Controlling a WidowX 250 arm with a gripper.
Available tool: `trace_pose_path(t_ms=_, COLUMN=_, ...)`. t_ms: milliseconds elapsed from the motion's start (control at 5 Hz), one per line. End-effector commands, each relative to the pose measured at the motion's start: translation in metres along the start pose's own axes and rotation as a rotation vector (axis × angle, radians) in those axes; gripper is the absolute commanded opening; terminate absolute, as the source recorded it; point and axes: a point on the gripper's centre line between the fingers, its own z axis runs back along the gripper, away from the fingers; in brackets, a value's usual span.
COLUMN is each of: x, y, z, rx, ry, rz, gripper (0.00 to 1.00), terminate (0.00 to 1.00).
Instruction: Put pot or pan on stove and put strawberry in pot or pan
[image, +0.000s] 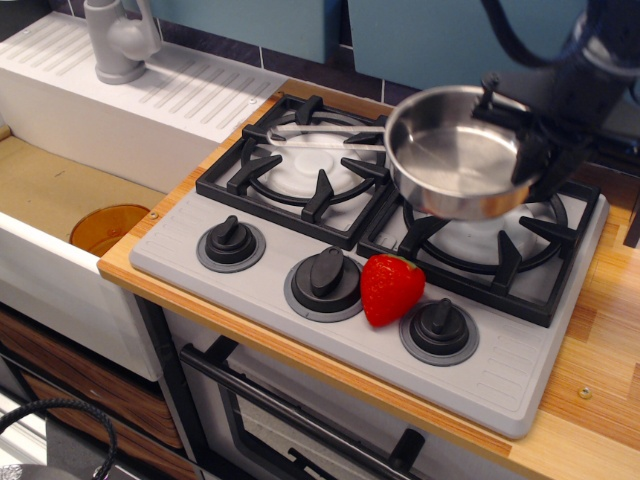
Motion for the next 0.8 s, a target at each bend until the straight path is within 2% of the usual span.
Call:
trace_pose_path(t_ms=0, x=0.03, y=-0.005, z=-0.004, rx=-0.04, ry=-0.075, rz=0.065, gripper=0.0, terminate=0.0)
trace_pose_path(t_ms=400, x=0.039, y=-0.002, z=-0.015, rx=-0.047, ry=-0.076, rz=0.05, gripper=0.0, terminate=0.0)
trace_pose_path(t_ms=600, x=0.043, y=-0.001, z=-0.017, rx=-0.052, ry=-0.085, rz=0.051, gripper=1.0, terminate=0.0)
